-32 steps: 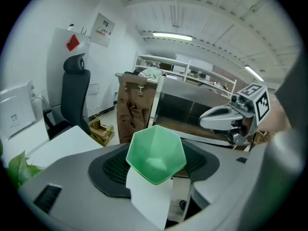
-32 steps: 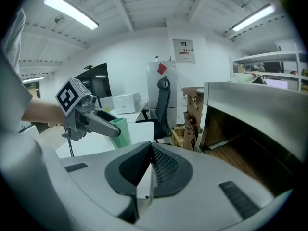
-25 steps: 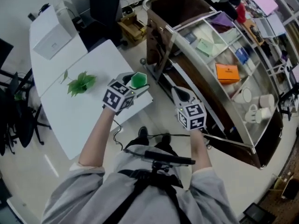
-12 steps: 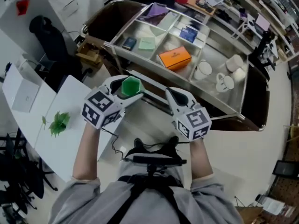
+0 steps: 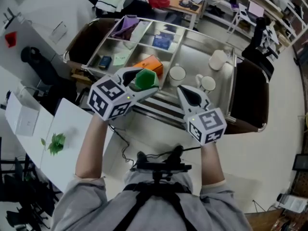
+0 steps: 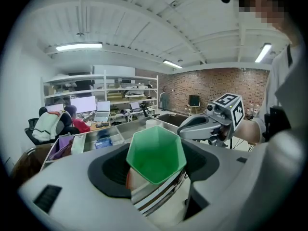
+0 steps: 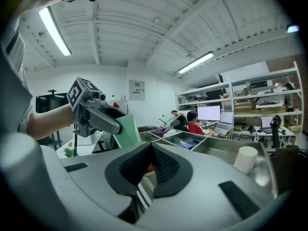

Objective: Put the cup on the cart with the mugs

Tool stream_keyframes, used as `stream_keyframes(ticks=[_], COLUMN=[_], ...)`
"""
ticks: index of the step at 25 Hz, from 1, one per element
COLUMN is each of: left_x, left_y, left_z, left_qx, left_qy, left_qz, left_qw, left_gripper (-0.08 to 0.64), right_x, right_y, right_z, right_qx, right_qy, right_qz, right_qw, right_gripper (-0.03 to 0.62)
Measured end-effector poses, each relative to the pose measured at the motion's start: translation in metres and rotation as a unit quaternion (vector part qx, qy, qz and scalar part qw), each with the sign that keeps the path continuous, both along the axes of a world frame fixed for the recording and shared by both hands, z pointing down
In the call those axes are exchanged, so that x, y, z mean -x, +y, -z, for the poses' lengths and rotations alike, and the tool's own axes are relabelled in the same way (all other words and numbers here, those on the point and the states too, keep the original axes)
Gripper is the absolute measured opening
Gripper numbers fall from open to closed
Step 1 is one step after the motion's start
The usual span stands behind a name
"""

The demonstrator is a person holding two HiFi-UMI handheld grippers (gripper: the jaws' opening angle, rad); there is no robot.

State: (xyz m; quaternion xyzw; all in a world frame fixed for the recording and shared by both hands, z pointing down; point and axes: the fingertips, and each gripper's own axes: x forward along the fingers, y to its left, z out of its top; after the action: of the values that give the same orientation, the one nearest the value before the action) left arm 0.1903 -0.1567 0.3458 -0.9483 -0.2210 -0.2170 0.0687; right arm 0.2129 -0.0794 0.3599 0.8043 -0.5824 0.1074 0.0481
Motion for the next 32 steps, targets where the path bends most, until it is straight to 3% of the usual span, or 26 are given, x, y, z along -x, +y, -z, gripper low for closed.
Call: stream_keyframes(ticks=[7, 16, 23, 32], left_x=[-0.099, -0.224, -0.303, -0.379], left_y=[0.049, 0.065, 0.045, 0.028], left_z=[0.01, 0.013, -0.025, -0.078], left_qx=[-0.019, -0.011, -0.017, -0.028], left_qy=[-0.006, -0.032, -0.053, -0.066], left_qz=[-0.033, -0.01, 0.01, 0.038], left_qw=[0.9992, 0.9994, 0.9984, 0.9967], left_gripper=[0.313, 0.313, 0.313, 0.313], right_x=[-0.079, -0.177, -0.218, -0.232], right_y=[0.044, 0.075, 0.069, 0.061], right_z=[0.022, 0.047, 0.03, 0.017], right_qx=[-0.01, -0.001, 0.002, 0.026], right_qy=[0.017, 0.035, 0.004, -0.004], right_qz=[-0.033, -0.082, -0.115, -0.137], right_qw=[0.999, 0.996, 0.993, 0.99], right_gripper=[0.009, 0.009, 0.009, 0.009])
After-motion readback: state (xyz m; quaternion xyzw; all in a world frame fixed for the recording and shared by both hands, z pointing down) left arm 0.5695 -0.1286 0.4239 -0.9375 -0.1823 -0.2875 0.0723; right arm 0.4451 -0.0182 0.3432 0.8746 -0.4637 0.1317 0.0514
